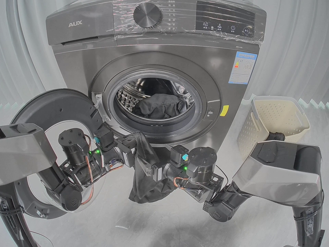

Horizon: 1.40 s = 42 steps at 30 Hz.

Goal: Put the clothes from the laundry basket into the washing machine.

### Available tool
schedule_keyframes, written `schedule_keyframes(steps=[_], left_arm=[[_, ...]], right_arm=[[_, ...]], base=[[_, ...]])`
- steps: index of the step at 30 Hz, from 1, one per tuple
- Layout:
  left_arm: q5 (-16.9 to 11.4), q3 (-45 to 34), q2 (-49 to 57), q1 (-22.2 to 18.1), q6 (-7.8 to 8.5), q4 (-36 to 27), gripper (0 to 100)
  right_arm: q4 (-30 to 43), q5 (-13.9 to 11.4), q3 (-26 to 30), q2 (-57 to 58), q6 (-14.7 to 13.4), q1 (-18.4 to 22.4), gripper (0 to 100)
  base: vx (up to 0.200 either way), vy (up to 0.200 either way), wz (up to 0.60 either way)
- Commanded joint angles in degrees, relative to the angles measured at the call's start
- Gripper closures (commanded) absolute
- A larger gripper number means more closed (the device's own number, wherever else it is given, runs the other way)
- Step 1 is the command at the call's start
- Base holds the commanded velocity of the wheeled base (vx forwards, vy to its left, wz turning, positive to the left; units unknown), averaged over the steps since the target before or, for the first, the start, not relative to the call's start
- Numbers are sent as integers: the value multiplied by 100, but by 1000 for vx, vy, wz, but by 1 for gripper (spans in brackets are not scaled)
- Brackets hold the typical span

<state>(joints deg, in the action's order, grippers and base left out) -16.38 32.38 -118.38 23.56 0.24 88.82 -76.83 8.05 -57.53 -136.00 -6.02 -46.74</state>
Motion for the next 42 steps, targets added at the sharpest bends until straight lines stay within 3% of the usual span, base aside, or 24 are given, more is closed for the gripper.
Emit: schedule_keyframes(steps=[1, 8, 17, 33, 34, 42], left_arm=[[4, 14, -18, -1, 2, 4, 100], [4, 23, -45, -1, 2, 4, 100], [4, 14, -45, 8, 2, 4, 100], [-5, -12, 26, 8, -33, 4, 100], [-5, -12, 26, 8, -33, 4, 100], [-5, -30, 26, -1, -42, 4, 100]], right_arm=[[-8, 4, -48, -94, -4, 16, 0], [-8, -5, -92, -41, 13, -116, 0], [-8, -49, -593, -445, 5, -204, 0], [-157, -5, -690, -524, -22, 191, 0], [-157, -5, -690, -524, -22, 200, 100], [-236, -22, -654, -410, -22, 183, 100]], base=[[0, 0, 0], [0, 0, 0], [0, 0, 0], [0, 0, 0], [0, 0, 0], [0, 0, 0]])
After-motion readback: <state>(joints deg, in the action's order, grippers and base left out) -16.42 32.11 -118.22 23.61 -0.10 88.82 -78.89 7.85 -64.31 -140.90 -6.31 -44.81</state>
